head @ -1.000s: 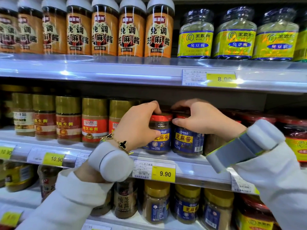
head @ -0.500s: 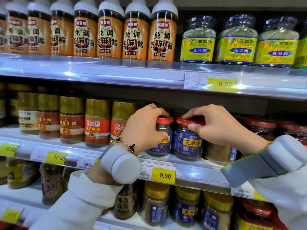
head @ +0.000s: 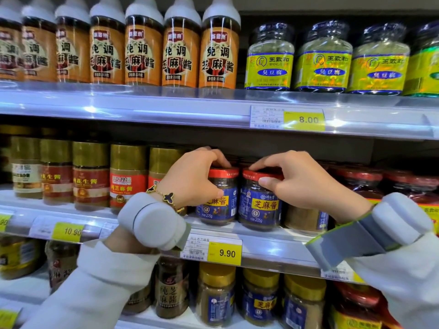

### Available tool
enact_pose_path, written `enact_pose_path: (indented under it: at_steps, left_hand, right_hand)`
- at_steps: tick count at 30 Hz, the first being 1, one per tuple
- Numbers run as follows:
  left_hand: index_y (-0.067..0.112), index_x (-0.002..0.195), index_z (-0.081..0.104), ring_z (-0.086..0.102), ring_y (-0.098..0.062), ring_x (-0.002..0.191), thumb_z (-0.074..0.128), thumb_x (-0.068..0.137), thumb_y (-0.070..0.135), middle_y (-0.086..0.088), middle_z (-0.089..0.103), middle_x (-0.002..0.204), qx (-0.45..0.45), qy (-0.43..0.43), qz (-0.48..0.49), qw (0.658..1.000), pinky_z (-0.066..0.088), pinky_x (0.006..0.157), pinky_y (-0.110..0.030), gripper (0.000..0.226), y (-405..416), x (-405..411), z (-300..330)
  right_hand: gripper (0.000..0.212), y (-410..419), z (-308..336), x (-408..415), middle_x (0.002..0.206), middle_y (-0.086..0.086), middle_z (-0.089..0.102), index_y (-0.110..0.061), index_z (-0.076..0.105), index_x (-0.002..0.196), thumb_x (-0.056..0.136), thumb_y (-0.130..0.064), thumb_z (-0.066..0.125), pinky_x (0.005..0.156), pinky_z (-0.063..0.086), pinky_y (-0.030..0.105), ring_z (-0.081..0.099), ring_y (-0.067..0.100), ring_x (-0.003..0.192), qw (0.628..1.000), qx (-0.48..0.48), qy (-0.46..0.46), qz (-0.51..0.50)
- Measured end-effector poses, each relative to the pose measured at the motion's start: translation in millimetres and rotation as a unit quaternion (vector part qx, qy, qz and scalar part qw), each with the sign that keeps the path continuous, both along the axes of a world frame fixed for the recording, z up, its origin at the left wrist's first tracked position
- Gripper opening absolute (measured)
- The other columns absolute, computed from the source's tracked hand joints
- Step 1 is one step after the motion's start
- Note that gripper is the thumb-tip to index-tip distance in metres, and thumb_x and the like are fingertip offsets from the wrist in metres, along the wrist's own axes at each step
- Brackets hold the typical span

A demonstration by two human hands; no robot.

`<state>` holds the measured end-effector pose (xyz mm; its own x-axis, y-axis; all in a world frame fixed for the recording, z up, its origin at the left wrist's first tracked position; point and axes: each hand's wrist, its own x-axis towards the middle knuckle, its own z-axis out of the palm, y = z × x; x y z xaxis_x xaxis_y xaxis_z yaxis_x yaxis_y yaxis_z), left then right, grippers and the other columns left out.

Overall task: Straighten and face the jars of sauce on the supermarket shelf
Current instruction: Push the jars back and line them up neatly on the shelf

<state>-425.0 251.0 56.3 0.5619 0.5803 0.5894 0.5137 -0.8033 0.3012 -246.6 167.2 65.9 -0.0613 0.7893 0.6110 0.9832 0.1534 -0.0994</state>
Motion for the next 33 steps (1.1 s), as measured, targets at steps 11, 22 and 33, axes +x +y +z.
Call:
enact_pose_path:
  at_steps: [11, 22, 33]
  left_hand:
    - [0.038, 0.105, 0.052, 0.047, -0.002, 0.084, 0.074, 0.063, 0.048, 0.017, 0.048, 0.097, 0.072, 0.013, 0.058, 0.996, 0.037, 0.07, -0.019, 0.049, 1.1, 3.9, -7.5]
    - [0.042, 0.102, 0.054, 0.051, -0.003, 0.075, 0.075, 0.061, 0.045, 0.019, 0.055, 0.085, 0.046, 0.027, 0.058, 0.997, 0.036, 0.062, -0.018, 0.047, 0.8, 3.1, 0.7]
    - [0.034, 0.119, 0.055, 0.054, -0.002, 0.097, 0.068, 0.073, 0.044, 0.016, 0.059, 0.113, 0.058, -0.01, 0.02, 0.998, 0.041, 0.081, -0.016, 0.048, -7.1, 4.3, -4.4]
  right_hand:
    - [0.029, 0.9, -0.4, -0.4, 0.111, -0.008, 0.067, -0.03, 0.064, 0.11, 0.083, -0.021, 0.061, 0.082, 0.038, 0.023, 0.056, 0.013, 0.106, 1.0, -0.007, 0.001, 0.004]
    - [0.029, -0.3, -0.5, -2.7, 0.111, -0.008, 0.067, -0.03, 0.066, 0.109, 0.082, -0.022, 0.061, 0.084, 0.042, 0.024, 0.057, 0.014, 0.105, 1.0, 0.01, 0.009, -0.003]
    - [0.025, -26.3, -3.5, 19.1, 0.111, 0.003, 0.068, -0.016, 0.066, 0.108, 0.09, -0.016, 0.049, 0.09, 0.042, 0.03, 0.059, 0.023, 0.105, 0.995, 0.064, -0.058, -0.054]
